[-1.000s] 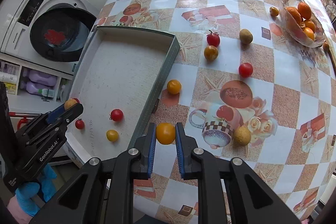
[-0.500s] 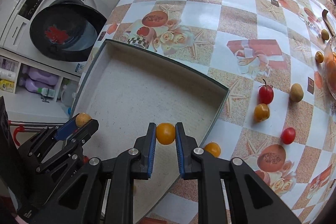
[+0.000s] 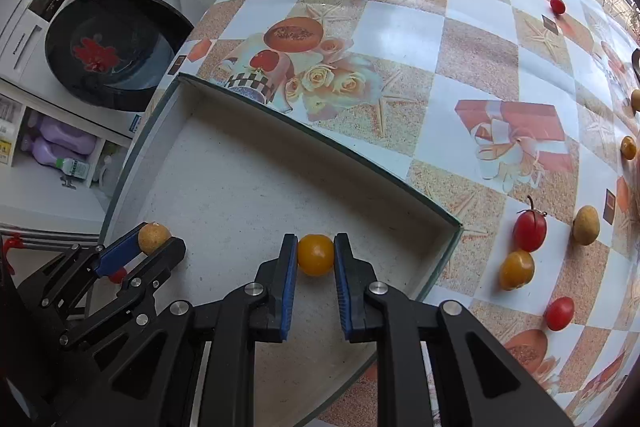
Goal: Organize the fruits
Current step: 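Carry the potato and yellow tomato into the grey tray and release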
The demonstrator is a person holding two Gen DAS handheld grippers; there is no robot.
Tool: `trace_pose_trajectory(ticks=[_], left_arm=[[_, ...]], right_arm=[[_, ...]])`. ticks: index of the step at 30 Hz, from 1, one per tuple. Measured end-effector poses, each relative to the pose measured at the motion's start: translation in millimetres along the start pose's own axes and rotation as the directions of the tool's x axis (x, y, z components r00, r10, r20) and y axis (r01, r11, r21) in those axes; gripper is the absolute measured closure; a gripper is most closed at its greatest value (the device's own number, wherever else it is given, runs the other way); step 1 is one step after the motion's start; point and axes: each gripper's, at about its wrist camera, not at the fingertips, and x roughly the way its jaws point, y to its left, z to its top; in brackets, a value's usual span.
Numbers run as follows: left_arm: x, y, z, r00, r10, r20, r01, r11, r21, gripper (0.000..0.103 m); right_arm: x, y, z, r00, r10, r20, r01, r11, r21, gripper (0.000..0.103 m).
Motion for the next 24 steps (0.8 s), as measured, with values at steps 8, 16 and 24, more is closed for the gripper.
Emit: trace_pose_trajectory(ticks=[8, 16, 24], left_arm=[[2.6, -5.1, -3.6, 0.999, 0.037, 0.001, -0.037, 0.999, 0.034, 0.073], [-6.2, -9.2, -6.9, 0.994, 0.090, 0.056, -0.094, 0.993, 0.075, 0.022], [-18.0, -30.6, -7.5, 0.996, 0.073, 0.048, -0.078, 0.991, 0.112, 0.022]], right_arm=[[2.4, -1.3, -0.6, 1.000, 0.010, 0.011, -0.010, 1.000, 0.004, 0.082], [-15.5, -7.8, -1.0, 0.996, 0.067, 0.050, -0.068, 0.998, 0.013, 0.037], [-53.5, -30.8, -12.9, 0.990, 0.077, 0.120, -0.084, 0.995, 0.055, 0.029]])
